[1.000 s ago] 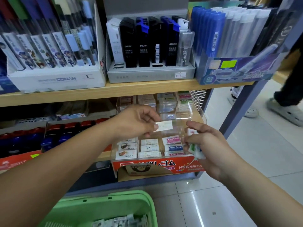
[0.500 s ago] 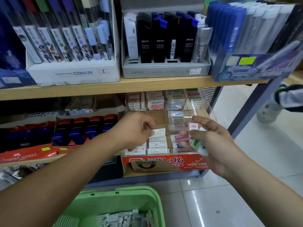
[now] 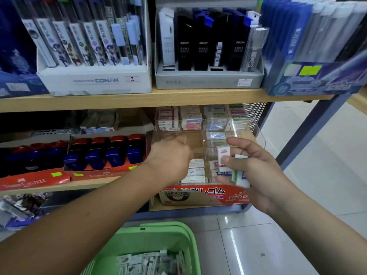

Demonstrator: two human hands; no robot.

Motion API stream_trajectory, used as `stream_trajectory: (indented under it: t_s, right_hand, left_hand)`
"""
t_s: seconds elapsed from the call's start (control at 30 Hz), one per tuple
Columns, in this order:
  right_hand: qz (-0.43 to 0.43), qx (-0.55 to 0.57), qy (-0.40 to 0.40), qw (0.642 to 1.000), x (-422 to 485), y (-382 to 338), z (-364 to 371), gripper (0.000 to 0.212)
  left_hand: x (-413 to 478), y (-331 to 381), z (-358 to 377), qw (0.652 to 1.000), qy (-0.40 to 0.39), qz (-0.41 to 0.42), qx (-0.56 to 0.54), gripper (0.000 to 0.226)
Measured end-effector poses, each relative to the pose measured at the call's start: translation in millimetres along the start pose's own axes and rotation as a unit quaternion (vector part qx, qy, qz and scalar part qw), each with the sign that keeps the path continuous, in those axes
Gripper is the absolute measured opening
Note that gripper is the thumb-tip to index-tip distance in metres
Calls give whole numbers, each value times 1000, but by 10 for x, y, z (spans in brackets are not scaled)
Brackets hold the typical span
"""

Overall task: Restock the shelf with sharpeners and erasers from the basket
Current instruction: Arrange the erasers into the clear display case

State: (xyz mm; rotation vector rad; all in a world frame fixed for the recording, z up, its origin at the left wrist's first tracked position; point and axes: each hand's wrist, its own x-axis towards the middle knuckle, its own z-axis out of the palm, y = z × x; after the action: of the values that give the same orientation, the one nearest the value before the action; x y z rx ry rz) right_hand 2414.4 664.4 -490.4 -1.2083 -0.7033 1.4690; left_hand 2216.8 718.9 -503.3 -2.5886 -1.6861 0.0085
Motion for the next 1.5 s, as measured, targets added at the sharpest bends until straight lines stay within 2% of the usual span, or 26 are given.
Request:
stream_trajectory:
  t_s: [0.1,0.17,0.2,0.23,0.27,0.3,0.43,0.53,0.67,0.77,0.87,0.97,1.1,1.2,1.3,1.37,1.43,1.5]
  right_hand:
    - [-9,-1,5,1000,7,-10,-10,38]
    - [-15,-7,2,1000,8,1,-2,38]
    - [-19,-17,1,1000,8,10,8,37]
    - [-23,-29,2,999,3,20,25,37]
    - [-26,-37,3,999,1,28,43,36]
    - [-30,-45,4,999,-6,32,62,35]
    - [-33,-66,17,997,-16,67,102,24]
    - [-30,-77,20,996,-8,91,96,17]
    - [-30,-82,-20,996,-40,83,108,19]
    - [-21,-64,-55,996,-58,40,93,31]
    - [0,-52,-71,996,-74,0,82,28]
    - [-11,-71,-48,996,-57,33,94,21]
    - [-18,-69,-27,997,-37,42,92,20]
    - [8,-49,-11,999,-54,-22,114,19]
    - [58,12,6,998,-85,-125,95,33]
    - [76,44,12,996,-92,-212,47,47]
    - [87,21,31,996,-95,-279,-31,54]
    - [69,-41,63,995,-95,-322,-128,51]
  left_hand:
    - [-1,-35,23,997,17,2,-79,17]
    - [-17,-27,-42,969,40,-14,-244,15]
    - [-35,2,-108,932,36,-30,-358,15]
    - [-56,36,-171,881,10,-39,-472,15]
    - [-76,79,-235,831,-22,-40,-555,16]
    - [-91,107,-277,803,-47,-31,-594,18]
    - [-128,75,-271,770,-74,15,-633,39]
    - [-159,43,-243,753,-131,23,-645,50]
    - [-165,20,-198,695,-123,-29,-708,38]
    - [-158,-45,-164,664,-91,-48,-741,37]
    - [-151,-99,-152,685,-52,-69,-723,46]
    - [-150,-115,-153,701,-36,-77,-708,50]
    - [-161,-120,-186,702,-56,-78,-706,42]
    - [-155,-157,-227,732,-55,-90,-673,34]
    - [-147,-178,-233,776,-11,-124,-618,27]
    - [-152,-151,-208,789,11,-142,-598,24]
    - [-148,-93,-181,795,13,-142,-590,22]
    - [-125,-18,-179,795,12,-137,-591,21]
